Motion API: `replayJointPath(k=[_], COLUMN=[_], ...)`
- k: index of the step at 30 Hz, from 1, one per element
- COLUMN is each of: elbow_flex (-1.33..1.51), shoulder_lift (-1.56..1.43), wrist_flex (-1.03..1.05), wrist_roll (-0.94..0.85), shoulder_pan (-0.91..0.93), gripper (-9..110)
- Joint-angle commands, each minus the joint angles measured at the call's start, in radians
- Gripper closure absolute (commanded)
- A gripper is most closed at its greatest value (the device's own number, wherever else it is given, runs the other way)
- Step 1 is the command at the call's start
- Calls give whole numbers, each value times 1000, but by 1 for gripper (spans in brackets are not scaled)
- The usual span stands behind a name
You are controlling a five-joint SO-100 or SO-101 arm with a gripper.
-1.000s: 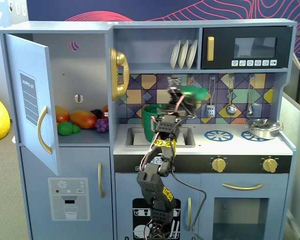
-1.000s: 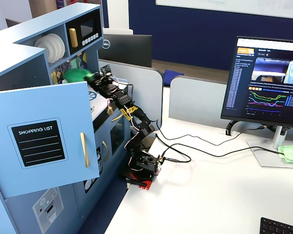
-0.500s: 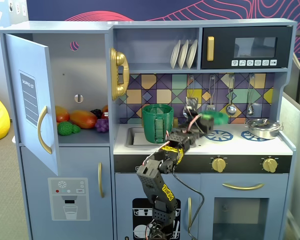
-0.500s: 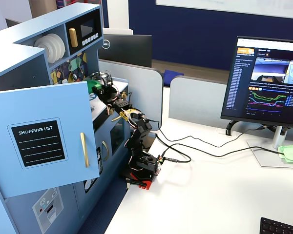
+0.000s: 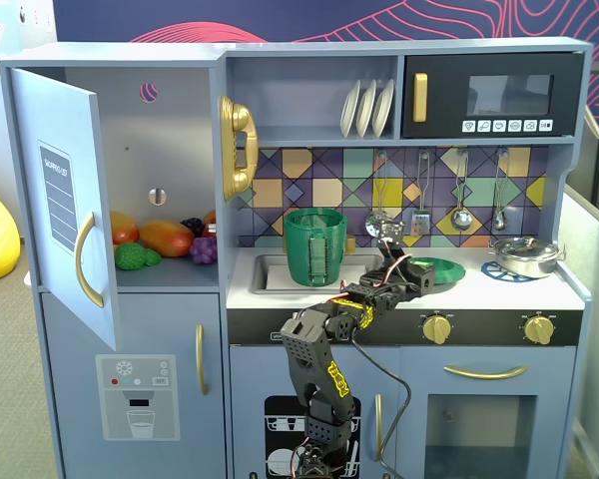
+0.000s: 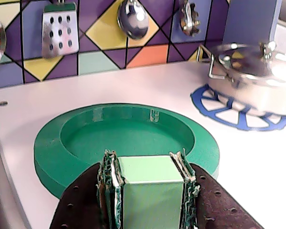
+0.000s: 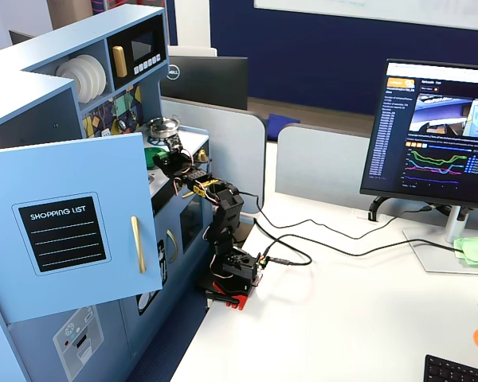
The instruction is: Take off the lid from the green recipient and place it on the counter
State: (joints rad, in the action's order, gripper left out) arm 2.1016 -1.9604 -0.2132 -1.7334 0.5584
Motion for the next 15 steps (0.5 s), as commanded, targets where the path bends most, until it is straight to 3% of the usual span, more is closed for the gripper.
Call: replayJointPath(k=[1,10,15], elbow_flex=[-8,-21,-98], shoulder_lift=[-9,-35,-230], wrist_flex=[-52,-43,175], wrist_roll=[11,28,6], shoulder_pan=[9,3,-48], gripper=[88,78,78])
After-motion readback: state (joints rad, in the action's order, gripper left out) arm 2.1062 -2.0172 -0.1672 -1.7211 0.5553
